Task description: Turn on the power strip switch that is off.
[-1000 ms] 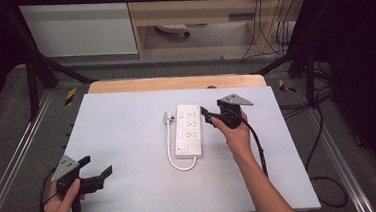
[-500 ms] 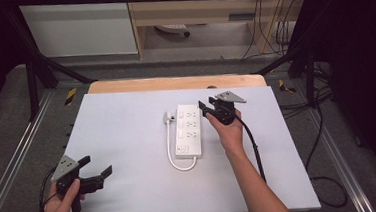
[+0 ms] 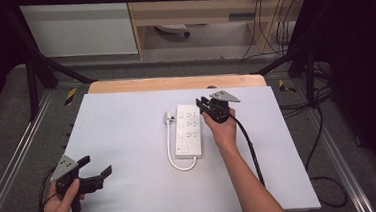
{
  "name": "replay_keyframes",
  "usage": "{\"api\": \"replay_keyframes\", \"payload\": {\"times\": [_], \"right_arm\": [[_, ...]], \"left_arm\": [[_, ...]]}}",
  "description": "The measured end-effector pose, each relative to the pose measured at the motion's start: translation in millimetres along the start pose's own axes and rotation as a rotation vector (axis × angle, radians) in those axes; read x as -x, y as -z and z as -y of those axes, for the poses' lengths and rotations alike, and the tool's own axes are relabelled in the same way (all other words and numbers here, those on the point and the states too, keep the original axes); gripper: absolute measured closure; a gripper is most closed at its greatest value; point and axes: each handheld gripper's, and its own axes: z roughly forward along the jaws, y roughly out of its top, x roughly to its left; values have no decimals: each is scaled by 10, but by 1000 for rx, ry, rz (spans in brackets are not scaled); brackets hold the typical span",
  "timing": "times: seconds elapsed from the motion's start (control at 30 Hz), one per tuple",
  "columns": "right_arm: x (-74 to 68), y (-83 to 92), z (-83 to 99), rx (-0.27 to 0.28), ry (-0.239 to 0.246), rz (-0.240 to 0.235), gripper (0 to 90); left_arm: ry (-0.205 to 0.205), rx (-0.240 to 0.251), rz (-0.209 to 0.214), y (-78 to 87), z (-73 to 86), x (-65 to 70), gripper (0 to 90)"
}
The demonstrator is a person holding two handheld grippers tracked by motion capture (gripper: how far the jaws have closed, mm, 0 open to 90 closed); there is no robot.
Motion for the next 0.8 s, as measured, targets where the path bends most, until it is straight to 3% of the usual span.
{"api": "replay_keyframes", "payload": {"times": [0.4, 0.8], "right_arm": [[-87, -120, 28, -1, 28, -38, 878], [-151, -207, 72, -22, 59, -66, 900]], "left_arm": [[-1, 4, 1, 7, -1, -8, 69], [3, 10, 1, 11, -1, -13, 69]]}}
